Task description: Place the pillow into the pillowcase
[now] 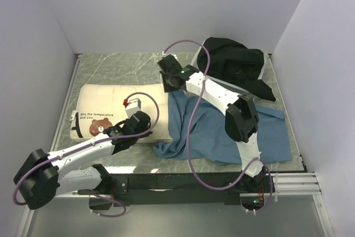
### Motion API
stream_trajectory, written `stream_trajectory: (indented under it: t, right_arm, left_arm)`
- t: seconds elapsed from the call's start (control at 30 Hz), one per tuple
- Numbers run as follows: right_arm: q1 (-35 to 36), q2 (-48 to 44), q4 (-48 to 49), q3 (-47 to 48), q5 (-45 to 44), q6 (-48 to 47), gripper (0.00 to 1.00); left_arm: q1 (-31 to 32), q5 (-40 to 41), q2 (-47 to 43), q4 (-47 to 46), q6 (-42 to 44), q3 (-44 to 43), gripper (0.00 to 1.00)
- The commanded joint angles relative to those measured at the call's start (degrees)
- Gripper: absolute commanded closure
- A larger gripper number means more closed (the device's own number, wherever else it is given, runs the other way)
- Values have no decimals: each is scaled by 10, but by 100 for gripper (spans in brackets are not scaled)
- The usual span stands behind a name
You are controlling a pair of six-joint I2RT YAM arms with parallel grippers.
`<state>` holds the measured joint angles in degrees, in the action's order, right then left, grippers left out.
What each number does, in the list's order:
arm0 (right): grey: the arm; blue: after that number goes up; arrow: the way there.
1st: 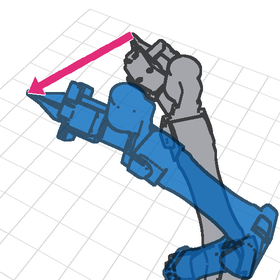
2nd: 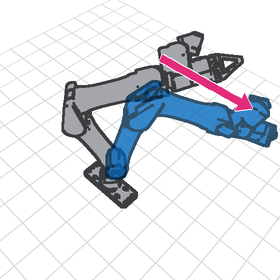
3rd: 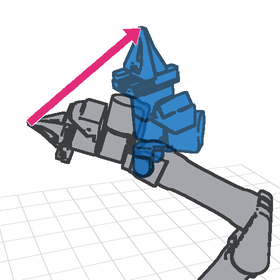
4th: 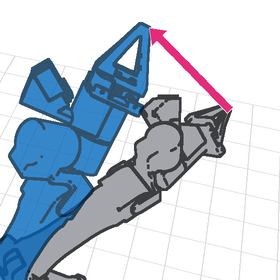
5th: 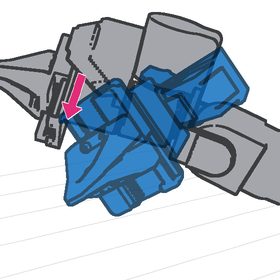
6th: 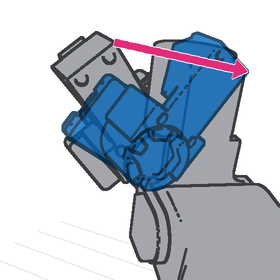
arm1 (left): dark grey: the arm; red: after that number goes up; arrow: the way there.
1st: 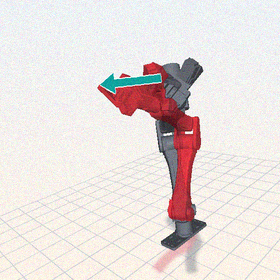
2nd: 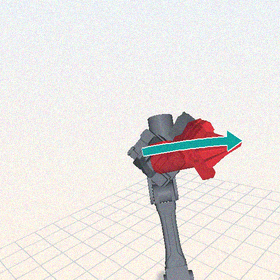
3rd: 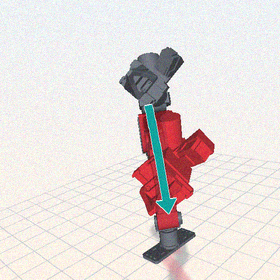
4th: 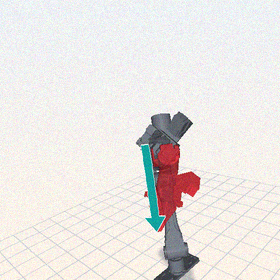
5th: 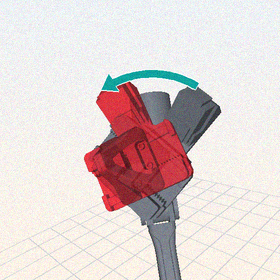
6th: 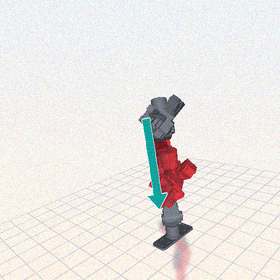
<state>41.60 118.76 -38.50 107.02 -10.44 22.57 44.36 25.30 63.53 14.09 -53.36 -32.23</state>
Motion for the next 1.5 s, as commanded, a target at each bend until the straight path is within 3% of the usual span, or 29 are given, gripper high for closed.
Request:
stream_trajectory:
  t: [0.0, 0.23, 0.33, 0.37, 0.47, 0.5, 0.57, 0.6, 0.63, 0.67, 0.8, 0.93, 1.03, 1.13, 1.27, 1.47]
  right_arm:
    - [50, 9, -3, 70, -19, -9, 100]
    - [85, 25, 10, 73, -2, 17, 100]
    - [75, 55, 0, 70, -12, 18, 100]
    - [65, 58, -5, 68, -13, 20, 100]
    - [45, 34, 31, 14, -7, 18, 100]
    - [40, 28, 36, 6, -3, 17, 100]
    - [36, 15, 37, -2, 2, 15, 95]
    - [35, 10, 37, -3, 0, 10, 93]
    - [34, 3, 34, -4, -3, 9, 91]
    - [34, -2, 33, -4, -3, 8, 87]
    - [31, -21, 34, -18, -6, 7, 73]
    - [12, -27, 32, -13, 9, 4, 52]
    - [2, -14, 19, 26, 12, -4, 45]
    - [-8, 29, -16, 98, 19, -16, 44]
    - [-17, 71, -28, 146, 40, -24, 43]
    - [-21, 96, 3, 123, 82, -28, 42]
  left_arm:
    - [71, -70, -18, 28, -2, 15, 99]
    - [97, -71, -60, -5, -31, 38, 99]
    - [96, -36, -74, 39, -52, 9, 99]
    - [97, -18, -79, 92, -70, -15, 99]
    - [95, 107, -102, 223, -192, -76, 48]
    - [93, 130, -109, 271, -208, -90, 20]
    - [77, 167, -118, 286, -207, -127, 7]
    - [34, 164, -117, 279, -192, -141, 2]
    - [2, 155, -104, 265, -146, -154, 1]
    - [-68, 119, -93, 241, -111, -171, 1]
    - [-197, 51, 22, 162, 8, -236, 4]
    - [-214, 51, 207, 120, 152, -345, 5]
    - [-221, 19, 306, 110, 215, -418, 6]
    - [-233, 3, 381, 122, 243, -469, 3]
    - [-250, -76, 412, 91, 254, -463, 4]
    - [-256, -176, 413, 32, 240, -393, 16]
